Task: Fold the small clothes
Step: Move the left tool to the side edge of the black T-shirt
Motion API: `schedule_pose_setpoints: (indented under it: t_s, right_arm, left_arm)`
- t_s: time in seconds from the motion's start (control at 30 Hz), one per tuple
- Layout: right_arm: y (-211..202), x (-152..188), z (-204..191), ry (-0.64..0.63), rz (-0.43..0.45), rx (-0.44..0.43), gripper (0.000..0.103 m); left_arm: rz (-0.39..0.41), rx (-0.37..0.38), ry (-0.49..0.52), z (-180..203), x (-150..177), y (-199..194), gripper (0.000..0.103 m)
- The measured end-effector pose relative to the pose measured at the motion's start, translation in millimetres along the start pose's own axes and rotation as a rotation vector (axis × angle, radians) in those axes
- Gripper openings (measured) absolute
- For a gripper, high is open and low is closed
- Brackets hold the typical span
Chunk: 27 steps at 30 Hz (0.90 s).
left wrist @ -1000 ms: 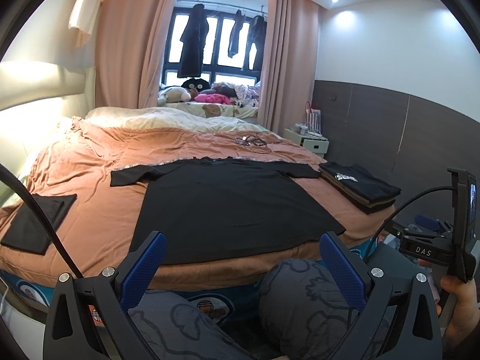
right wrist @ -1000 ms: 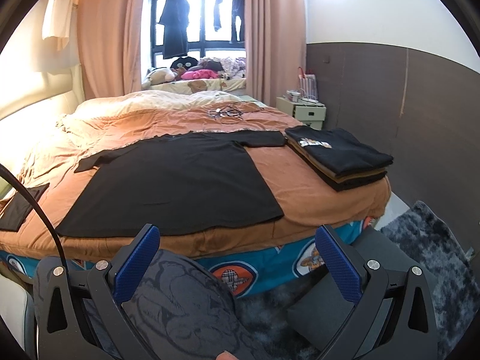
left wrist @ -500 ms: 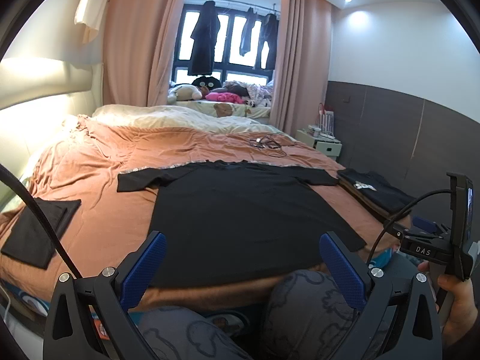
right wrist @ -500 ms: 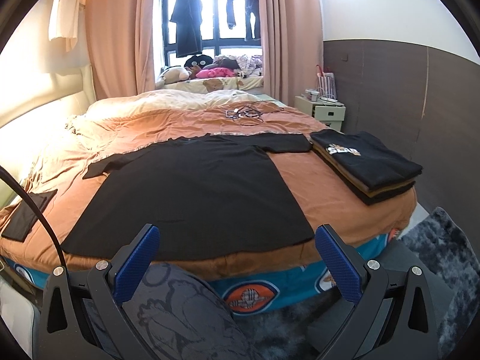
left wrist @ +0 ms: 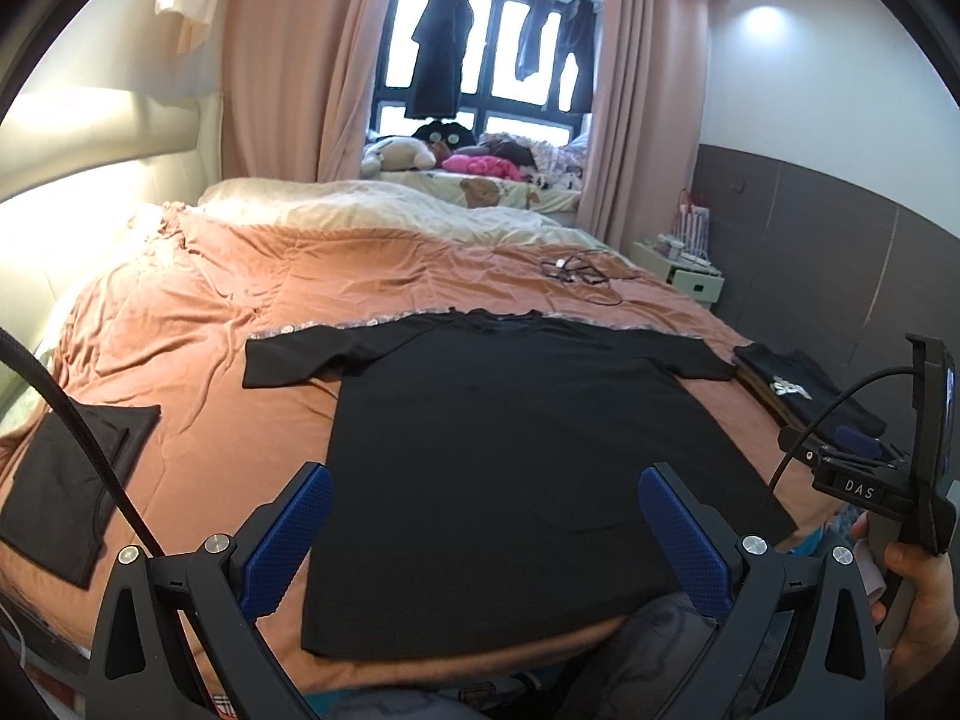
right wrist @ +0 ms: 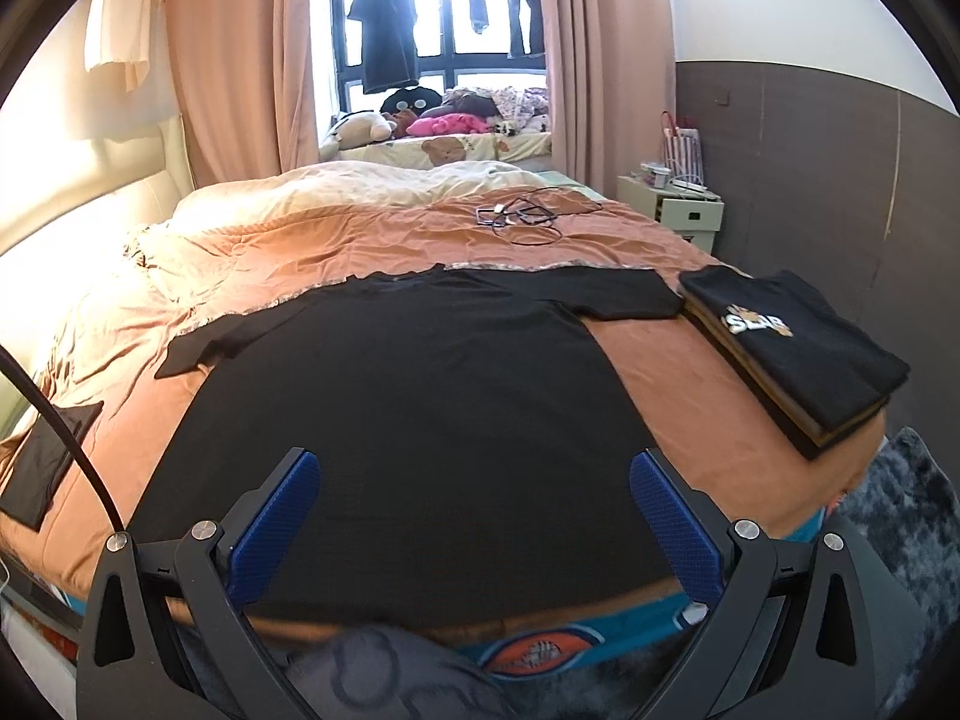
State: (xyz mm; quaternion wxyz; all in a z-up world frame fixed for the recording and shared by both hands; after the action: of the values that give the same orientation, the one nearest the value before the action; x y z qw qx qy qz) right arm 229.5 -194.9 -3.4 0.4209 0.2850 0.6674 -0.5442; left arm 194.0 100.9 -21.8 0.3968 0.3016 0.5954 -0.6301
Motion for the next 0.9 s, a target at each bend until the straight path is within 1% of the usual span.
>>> schedule_pose_setpoints:
  t_s: [0.17,0.33,0.43,0.5,0.67,0.7,0.73,0.8,0.87,0.9]
  right_arm:
    - [34.8,-11.9,-10.6,0.001,-0.025,-0.021,0.103]
    - [73.4,-30.4,-23.1,0.018,-0.058,-0.068,0.103]
    - [97.3,-43.2,-35.0,0.031,-0.075,-0.1,0.103]
    - [114.3,-51.0,-44.1,0.048,-0.087,-0.14,0.103]
    - [149.7,-62.0,-60.8,0.044,-0.11,-0.194,0.103]
    - [158.7,-64.6,-67.4,0.037,-0.118,-0.213,0.103]
    - [167.7,-67.3,-70.6,0.03,-0.124,-0.222,0.101]
    - [185.1,-72.8,-78.7,0.015,-0.144,-0.236,0.09]
    - [199.1,-81.3,-83.8,0.013,-0.155,-0.249,0.087]
    - [208.3,-85.8,-86.3,0.023,-0.164,-0.263,0.087]
  left_arm:
    - [-0.03,-0.023,-0.027,-24.5,-11.3,30.0,0.102]
    - [-0.044,-0.034,-0.057,-48.2,-24.1,53.4,0.101]
    - [-0.053,-0.047,-0.078,-67.3,-34.2,69.4,0.097]
    - [-0.061,-0.057,-0.096,-82.2,-41.9,80.9,0.094]
    - [-0.079,-0.085,-0.133,-129.3,-61.6,111.0,0.083]
    - [-0.084,-0.09,-0.141,-138.3,-64.7,116.7,0.083]
    - [-0.087,-0.098,-0.145,-145.6,-67.3,121.7,0.082]
    - [-0.101,-0.114,-0.157,-165.4,-73.5,135.8,0.08]
    - [-0.117,-0.123,-0.172,-180.6,-77.3,147.8,0.075]
    - [-0.13,-0.134,-0.183,-194.0,-80.3,158.9,0.074]
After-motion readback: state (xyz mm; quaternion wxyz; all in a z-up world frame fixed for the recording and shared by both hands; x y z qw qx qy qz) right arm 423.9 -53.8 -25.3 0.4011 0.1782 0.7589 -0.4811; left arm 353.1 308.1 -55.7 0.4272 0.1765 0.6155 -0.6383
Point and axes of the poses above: each gripper's, at about its wrist camera, not at the fingertips, and y roughly the way its jaws point, z to its right, x to its underside, the point moved 6 cm from there along y, roughly the way its jaws point, and after that the axes turned 2 degrees about y, right-handed, at the moved point
